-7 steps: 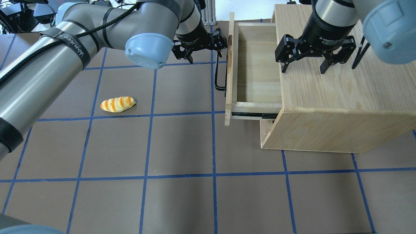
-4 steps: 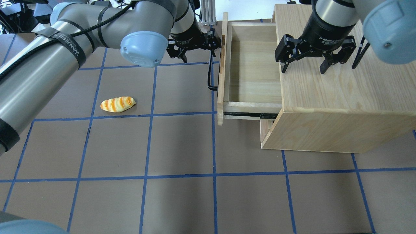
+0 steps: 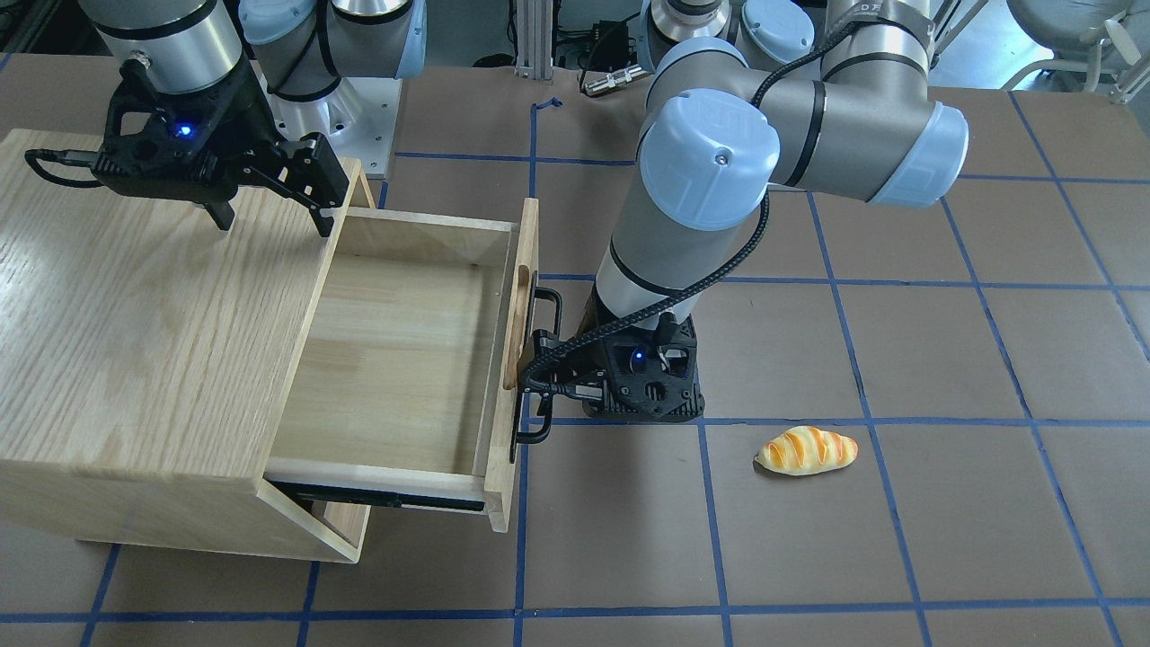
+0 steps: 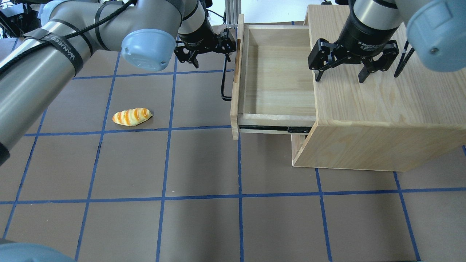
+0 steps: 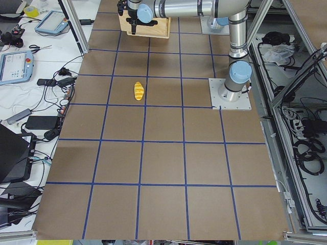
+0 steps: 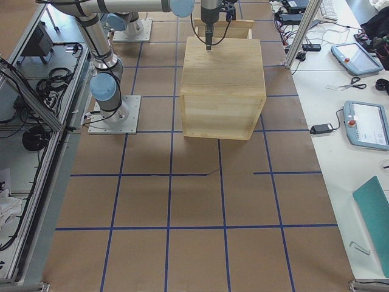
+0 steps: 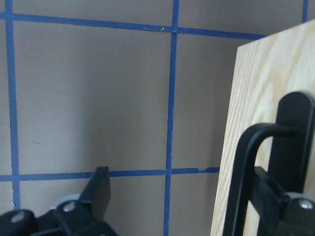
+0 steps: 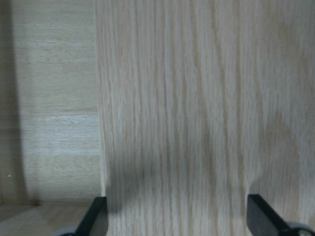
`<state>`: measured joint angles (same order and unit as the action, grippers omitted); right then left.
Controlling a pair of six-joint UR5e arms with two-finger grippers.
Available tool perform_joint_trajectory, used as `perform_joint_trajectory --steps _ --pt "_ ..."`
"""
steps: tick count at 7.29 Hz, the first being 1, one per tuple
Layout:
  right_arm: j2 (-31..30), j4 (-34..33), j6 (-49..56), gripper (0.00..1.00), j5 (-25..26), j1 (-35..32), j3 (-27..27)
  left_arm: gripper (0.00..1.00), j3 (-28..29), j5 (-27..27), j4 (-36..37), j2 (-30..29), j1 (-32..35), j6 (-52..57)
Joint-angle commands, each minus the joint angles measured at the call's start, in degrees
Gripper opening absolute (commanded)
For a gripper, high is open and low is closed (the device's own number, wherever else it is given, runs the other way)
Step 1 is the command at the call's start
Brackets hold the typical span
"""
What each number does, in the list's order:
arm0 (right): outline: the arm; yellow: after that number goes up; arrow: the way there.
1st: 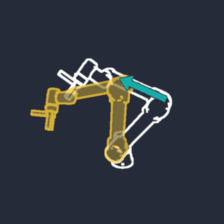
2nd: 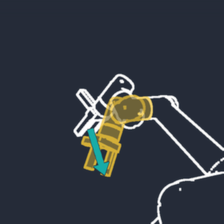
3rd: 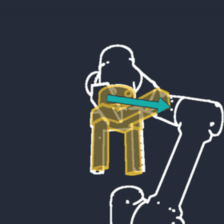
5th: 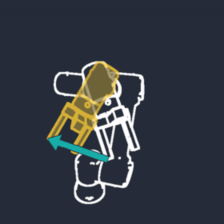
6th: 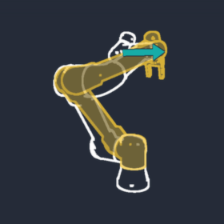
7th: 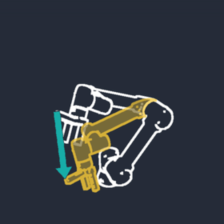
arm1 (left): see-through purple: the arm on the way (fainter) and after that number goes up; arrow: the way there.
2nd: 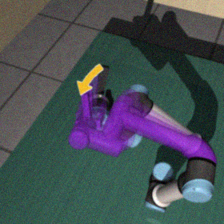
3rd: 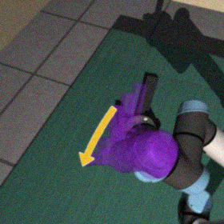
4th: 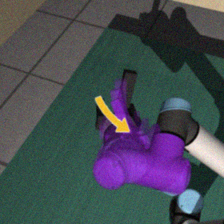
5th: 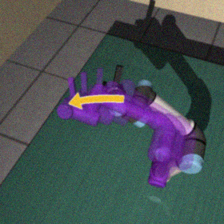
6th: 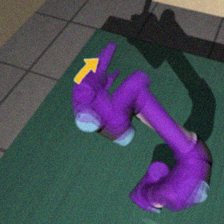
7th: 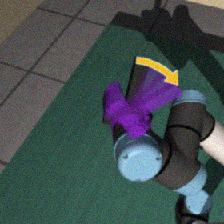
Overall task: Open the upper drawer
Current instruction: 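Pull the handle with the left gripper, sliding the drawer out toward the robot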
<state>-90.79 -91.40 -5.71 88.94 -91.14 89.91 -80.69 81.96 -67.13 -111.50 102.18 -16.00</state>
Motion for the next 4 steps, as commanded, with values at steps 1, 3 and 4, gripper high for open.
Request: perform_joint_trajectory --steps 1,3,4 --pt "0.0 0.0 0.0 1.00 0.0 0.0 0.0 1.00 -0.3 0.0 -0.3 0.3 -0.8 1.7" --pt "0.0 0.0 0.0 1.00 -0.1 0.0 0.0 1.00 -0.3 0.1 -0.5 0.3 -1.6 2.7" --pt "0.0 0.0 0.0 1.00 0.0 0.0 0.0 1.00 -0.3 0.1 -0.7 0.4 -2.2 2.7"
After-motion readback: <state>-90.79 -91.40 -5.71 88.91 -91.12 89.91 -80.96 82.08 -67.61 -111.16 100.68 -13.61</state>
